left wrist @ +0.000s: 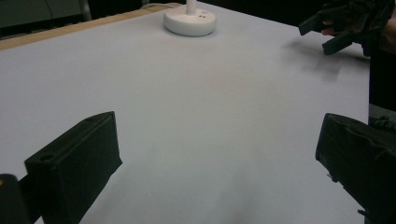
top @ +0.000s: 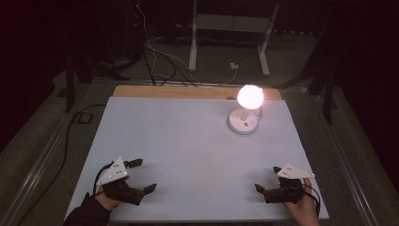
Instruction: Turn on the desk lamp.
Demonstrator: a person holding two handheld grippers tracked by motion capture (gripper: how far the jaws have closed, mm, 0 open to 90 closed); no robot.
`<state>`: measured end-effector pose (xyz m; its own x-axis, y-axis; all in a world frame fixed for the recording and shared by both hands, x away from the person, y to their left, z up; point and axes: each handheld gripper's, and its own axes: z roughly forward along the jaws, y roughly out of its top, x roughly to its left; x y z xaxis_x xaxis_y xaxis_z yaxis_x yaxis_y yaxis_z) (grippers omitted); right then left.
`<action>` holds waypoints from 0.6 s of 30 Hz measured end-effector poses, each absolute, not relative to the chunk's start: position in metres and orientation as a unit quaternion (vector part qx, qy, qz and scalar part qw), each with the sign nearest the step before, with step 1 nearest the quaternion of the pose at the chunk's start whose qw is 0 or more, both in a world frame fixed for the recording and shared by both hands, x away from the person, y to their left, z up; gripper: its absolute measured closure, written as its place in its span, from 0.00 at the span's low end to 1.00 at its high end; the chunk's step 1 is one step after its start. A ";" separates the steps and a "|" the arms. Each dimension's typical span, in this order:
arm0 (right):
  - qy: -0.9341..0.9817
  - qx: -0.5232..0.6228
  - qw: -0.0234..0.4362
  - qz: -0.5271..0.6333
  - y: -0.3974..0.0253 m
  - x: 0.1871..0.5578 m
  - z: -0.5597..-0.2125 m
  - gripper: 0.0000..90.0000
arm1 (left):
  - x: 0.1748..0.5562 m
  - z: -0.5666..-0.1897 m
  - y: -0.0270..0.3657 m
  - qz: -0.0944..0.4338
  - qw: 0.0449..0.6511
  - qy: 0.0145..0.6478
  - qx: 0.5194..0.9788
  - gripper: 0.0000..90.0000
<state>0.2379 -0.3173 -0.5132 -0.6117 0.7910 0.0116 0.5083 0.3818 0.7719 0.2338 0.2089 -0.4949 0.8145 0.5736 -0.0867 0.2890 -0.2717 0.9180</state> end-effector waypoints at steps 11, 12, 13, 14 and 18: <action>0.807 0.403 0.186 0.388 -0.319 0.243 -0.514 0.00 | 0.234 -0.495 0.208 0.131 0.535 0.273 0.788 0.00; 0.807 0.405 0.183 0.389 -0.319 0.243 -0.514 0.00 | 0.234 -0.495 0.208 0.131 0.535 0.273 0.789 0.00; 0.807 0.407 0.180 0.388 -0.320 0.244 -0.514 0.00 | 0.234 -0.495 0.208 0.131 0.535 0.273 0.788 0.00; 0.807 0.407 0.180 0.388 -0.320 0.244 -0.514 0.00 | 0.234 -0.495 0.208 0.131 0.536 0.273 0.788 0.00; 0.808 0.404 0.185 0.388 -0.319 0.244 -0.514 0.00 | 0.234 -0.495 0.208 0.131 0.534 0.272 0.790 0.00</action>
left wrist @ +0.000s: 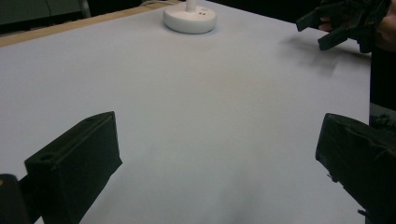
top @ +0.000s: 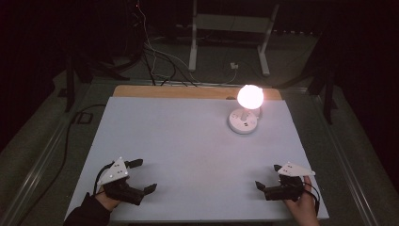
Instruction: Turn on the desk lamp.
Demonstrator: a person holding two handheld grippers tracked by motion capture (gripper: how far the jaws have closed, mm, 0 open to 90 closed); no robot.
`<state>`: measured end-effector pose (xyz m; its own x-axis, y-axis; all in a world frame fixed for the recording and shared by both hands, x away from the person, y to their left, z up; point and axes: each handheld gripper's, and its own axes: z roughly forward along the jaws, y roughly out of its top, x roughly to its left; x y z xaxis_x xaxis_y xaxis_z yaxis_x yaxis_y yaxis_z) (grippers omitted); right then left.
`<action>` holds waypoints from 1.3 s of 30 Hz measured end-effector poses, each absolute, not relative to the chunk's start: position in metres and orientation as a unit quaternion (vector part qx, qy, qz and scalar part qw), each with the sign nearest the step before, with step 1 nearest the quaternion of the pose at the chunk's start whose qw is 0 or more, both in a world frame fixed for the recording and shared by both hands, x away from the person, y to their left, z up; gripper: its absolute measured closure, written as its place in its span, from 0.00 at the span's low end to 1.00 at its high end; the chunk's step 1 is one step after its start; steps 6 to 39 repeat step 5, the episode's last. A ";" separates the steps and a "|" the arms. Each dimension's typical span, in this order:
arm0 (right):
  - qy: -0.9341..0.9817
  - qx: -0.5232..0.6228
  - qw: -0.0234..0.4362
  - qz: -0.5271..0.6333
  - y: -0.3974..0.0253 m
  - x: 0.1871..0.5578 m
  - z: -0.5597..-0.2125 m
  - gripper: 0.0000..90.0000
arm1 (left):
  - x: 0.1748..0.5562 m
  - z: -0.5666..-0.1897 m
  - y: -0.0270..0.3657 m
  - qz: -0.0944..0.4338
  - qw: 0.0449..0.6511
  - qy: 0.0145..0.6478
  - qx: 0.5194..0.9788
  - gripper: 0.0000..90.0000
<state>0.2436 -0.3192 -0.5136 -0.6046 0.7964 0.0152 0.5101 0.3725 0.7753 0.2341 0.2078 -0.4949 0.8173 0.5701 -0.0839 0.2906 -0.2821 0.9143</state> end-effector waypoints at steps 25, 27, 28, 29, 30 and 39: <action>0.809 0.403 0.186 0.385 -0.318 0.244 -0.514 0.00 | 0.234 -0.495 0.208 0.131 0.535 0.273 0.788 0.00; 0.809 0.403 0.186 0.385 -0.318 0.244 -0.514 0.00 | 0.234 -0.495 0.208 0.131 0.535 0.273 0.788 0.00; 0.809 0.403 0.186 0.385 -0.318 0.244 -0.514 0.00 | 0.234 -0.495 0.208 0.131 0.535 0.273 0.788 0.00; 0.809 0.403 0.186 0.385 -0.318 0.244 -0.514 0.00 | 0.234 -0.495 0.208 0.131 0.535 0.273 0.788 0.00; 0.809 0.403 0.186 0.385 -0.318 0.244 -0.514 0.00 | 0.234 -0.495 0.208 0.131 0.535 0.273 0.788 0.00; 0.809 0.403 0.186 0.385 -0.318 0.244 -0.514 0.00 | 0.234 -0.495 0.208 0.131 0.535 0.273 0.788 0.00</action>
